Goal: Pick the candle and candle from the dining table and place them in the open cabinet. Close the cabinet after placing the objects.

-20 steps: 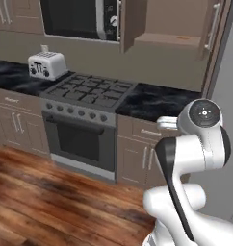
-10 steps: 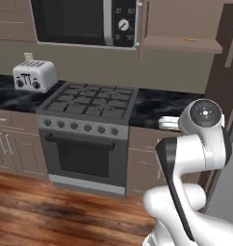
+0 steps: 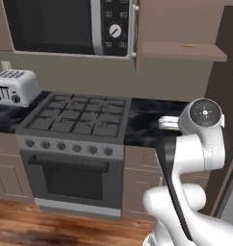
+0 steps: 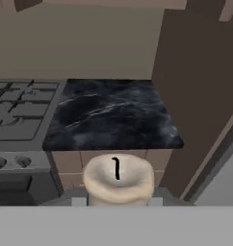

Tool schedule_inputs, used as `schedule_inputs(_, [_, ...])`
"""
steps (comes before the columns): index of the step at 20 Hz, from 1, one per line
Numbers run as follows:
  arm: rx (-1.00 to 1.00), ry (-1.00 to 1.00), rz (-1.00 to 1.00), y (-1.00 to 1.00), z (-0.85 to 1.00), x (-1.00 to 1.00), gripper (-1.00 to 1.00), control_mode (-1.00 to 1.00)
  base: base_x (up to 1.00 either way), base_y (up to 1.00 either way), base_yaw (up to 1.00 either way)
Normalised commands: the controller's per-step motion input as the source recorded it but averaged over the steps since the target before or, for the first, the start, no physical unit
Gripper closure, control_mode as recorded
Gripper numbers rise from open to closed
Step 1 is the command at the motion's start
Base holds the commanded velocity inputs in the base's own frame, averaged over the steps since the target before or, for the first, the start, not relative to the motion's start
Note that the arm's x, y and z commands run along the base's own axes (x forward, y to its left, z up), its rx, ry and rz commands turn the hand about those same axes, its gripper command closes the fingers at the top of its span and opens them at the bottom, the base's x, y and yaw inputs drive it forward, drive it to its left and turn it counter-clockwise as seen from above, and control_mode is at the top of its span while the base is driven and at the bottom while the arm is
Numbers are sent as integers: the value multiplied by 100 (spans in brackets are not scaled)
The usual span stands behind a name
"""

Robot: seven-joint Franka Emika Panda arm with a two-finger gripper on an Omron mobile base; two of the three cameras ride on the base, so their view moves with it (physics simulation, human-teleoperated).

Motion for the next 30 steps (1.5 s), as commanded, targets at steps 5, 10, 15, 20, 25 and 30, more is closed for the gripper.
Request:
schedule_inputs(5, [0, 0, 0, 0, 0, 0, 100, 100, 59, 11, -34])
schedule_inputs(10, [0, 0, 0, 0, 0, 0, 100, 100, 33, 35, -50])
schedule_inputs(15, [0, 0, 0, 0, 0, 0, 100, 100, 40, 24, -40])
schedule_inputs(20, [0, 0, 0, 0, 0, 0, 100, 100, 40, 6, -26])
schedule_inputs(25, [0, 0, 0, 0, 0, 0, 100, 100, 55, 12, -2])
schedule_inputs(30, [0, 0, 0, 0, 0, 0, 100, 100, 59, 17, 0])
